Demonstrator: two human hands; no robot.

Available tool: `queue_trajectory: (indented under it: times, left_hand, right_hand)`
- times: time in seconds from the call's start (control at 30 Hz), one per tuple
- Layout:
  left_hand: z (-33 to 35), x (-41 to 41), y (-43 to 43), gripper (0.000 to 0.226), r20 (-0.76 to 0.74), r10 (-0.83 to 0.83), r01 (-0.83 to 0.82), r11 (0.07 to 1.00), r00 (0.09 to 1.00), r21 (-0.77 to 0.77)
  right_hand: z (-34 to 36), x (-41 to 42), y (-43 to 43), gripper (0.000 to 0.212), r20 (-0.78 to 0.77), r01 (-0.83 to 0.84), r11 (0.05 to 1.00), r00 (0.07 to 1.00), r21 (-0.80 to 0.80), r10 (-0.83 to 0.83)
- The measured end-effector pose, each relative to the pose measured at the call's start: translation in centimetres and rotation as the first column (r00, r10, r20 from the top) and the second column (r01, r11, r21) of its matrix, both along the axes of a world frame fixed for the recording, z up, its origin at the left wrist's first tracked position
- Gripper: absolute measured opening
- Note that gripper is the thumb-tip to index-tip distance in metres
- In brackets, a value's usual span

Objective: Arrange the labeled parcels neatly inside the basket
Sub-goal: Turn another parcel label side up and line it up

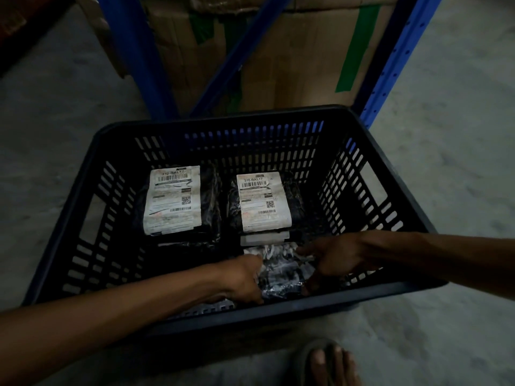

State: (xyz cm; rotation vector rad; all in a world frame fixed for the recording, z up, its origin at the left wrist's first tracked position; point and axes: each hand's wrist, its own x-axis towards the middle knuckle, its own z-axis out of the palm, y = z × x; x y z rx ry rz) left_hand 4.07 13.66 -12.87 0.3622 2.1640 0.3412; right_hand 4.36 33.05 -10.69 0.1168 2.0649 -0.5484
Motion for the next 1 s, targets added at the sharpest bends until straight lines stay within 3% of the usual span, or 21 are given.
queue_trajectory:
  times: [0.07, 0.13, 0.23, 0.3, 0.4, 0.47, 0.53, 0.6, 0.7, 0.8, 0.93, 1.0]
  left_hand:
    - [-0.2, -0.2, -0.3, 0.060, -0.003, 0.075, -0.075, 0.997, 0.997, 0.031]
    - [-0.1, -0.4, -1.0, 0.075, 0.027, 0.157, -0.158, 0.985, 0.987, 0.070]
    - [0.8, -0.8, -1.6, 0.078, 0.091, 0.303, -0.314, 0.938, 0.949, 0.149]
    - [1.5, -1.1, -2.1, 0.060, 0.173, 0.459, -0.490, 0.829, 0.872, 0.270]
    - [3.2, -1.5, -2.7, 0.028, 0.429, 0.638, -0.769, 0.525, 0.640, 0.366]
    - [4.1, -2.0, -3.1, 0.043, 0.560, 0.632, -0.844, 0.390, 0.536, 0.367]
    - [5.1, -2.2, -2.8, 0.057, 0.643, 0.611, -0.886, 0.275, 0.461, 0.373]
    - [6.2, -2.2, -1.6, 0.051, 0.647, 0.614, -0.885, 0.214, 0.451, 0.414]
    - [7.0, -2.9, 0.2, 0.035, 0.532, 0.703, -0.845, 0.188, 0.471, 0.500]
    - [7.7, -4.1, 1.2, 0.040, 0.442, 0.757, -0.817, 0.205, 0.481, 0.538]
    - [7.3, -5.6, 2.0, 0.031, 0.261, 0.815, -0.767, 0.307, 0.518, 0.564]
    - [6.7, -6.3, 2.0, 0.044, 0.217, 0.828, -0.766, 0.335, 0.518, 0.549]
  right_hand:
    - [0.4, -0.1, 0.0, 0.080, -0.039, -0.038, 0.999, 0.999, 0.002, 0.038]
    - [0.7, -0.3, -0.2, 0.070, -0.087, -0.120, 0.993, 0.989, 0.005, 0.120]
    - [1.4, -0.6, 0.1, 0.060, -0.089, -0.086, 0.992, 0.993, -0.088, 0.078]
    - [2.5, -1.2, 0.9, 0.046, -0.057, 0.003, 0.985, 0.998, -0.175, -0.013]
    - [4.5, -2.3, 2.3, 0.062, -0.105, 0.203, 0.948, 0.967, -0.245, -0.234]
    - [4.6, -3.4, 2.9, 0.074, -0.066, 0.416, 0.828, 0.879, -0.376, -0.472]
    - [4.8, -4.1, 2.9, 0.068, 0.013, 0.616, 0.615, 0.712, -0.492, -0.702]
    - [5.2, -4.6, 2.7, 0.065, 0.061, 0.674, 0.517, 0.637, -0.528, -0.769]
    - [5.5, -4.6, 1.7, 0.075, 0.095, 0.677, 0.532, 0.659, -0.509, -0.746]
    - [5.3, -5.3, 0.9, 0.057, 0.148, 0.699, 0.469, 0.627, -0.540, -0.765]
    - [4.6, -6.9, 0.2, 0.064, -0.087, 0.669, 0.454, 0.505, -0.589, -0.858]
    - [3.8, -7.6, -0.4, 0.065, -0.148, 0.647, 0.466, 0.484, -0.604, -0.863]
